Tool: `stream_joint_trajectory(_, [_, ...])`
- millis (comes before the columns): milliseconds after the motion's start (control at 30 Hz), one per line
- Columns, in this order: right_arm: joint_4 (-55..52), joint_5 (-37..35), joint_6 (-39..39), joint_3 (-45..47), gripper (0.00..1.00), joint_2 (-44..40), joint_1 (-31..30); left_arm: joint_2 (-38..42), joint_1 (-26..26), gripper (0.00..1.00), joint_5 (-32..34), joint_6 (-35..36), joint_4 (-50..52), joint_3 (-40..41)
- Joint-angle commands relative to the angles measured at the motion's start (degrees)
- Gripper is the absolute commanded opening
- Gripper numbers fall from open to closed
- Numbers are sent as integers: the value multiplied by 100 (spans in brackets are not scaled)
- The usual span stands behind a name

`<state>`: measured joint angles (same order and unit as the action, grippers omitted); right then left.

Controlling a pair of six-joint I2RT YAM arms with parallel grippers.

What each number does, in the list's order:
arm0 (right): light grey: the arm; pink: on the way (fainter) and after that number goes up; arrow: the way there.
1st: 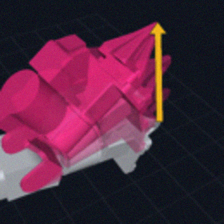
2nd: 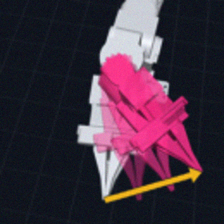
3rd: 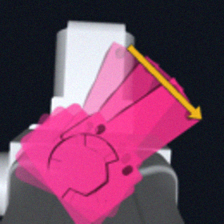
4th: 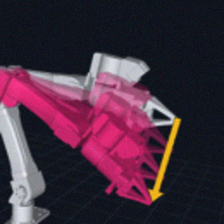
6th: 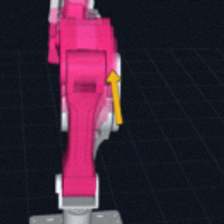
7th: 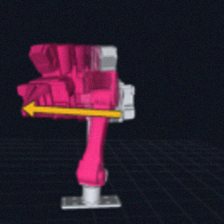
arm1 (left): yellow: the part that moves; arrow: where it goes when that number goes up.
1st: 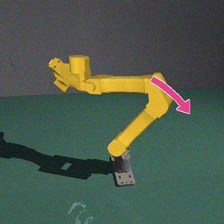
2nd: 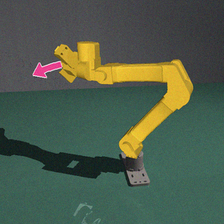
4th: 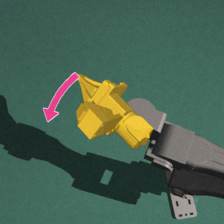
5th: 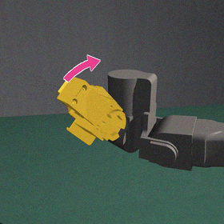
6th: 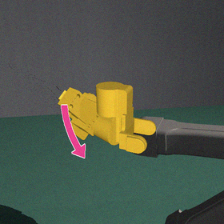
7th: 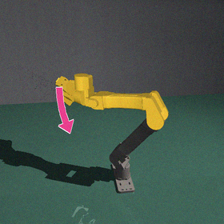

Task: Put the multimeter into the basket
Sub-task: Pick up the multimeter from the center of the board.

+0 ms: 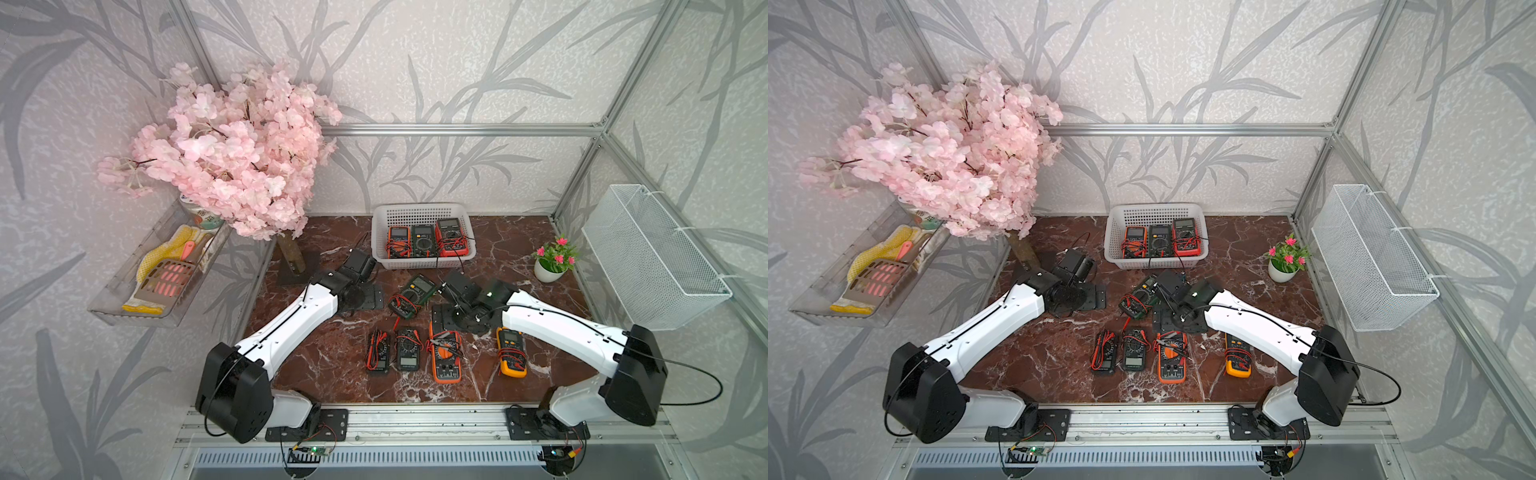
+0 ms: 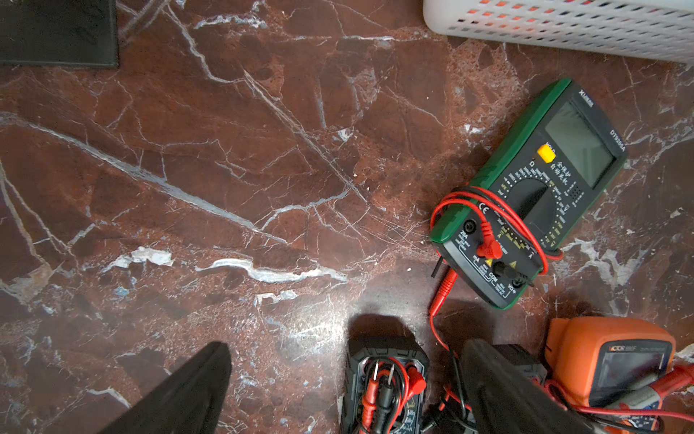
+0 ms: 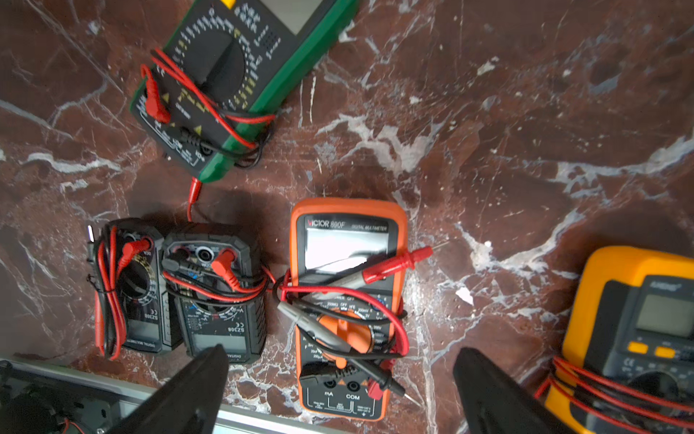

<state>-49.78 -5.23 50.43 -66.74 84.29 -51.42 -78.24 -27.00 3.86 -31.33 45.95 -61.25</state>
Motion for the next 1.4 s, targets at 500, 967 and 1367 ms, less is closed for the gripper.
stream_joint_trajectory(500, [-276,-417,1683,890,99,-74,-1440,358,67,100,-154,235,114,303])
stream_joint_trajectory(967, [238,-244,1813,984,99,467,-1546,216,143,100,-291,321,116,158])
stream_joint_trajectory(1367, [258,-160,1912,945,99,982,-1530,167,223,100,-392,347,106,166])
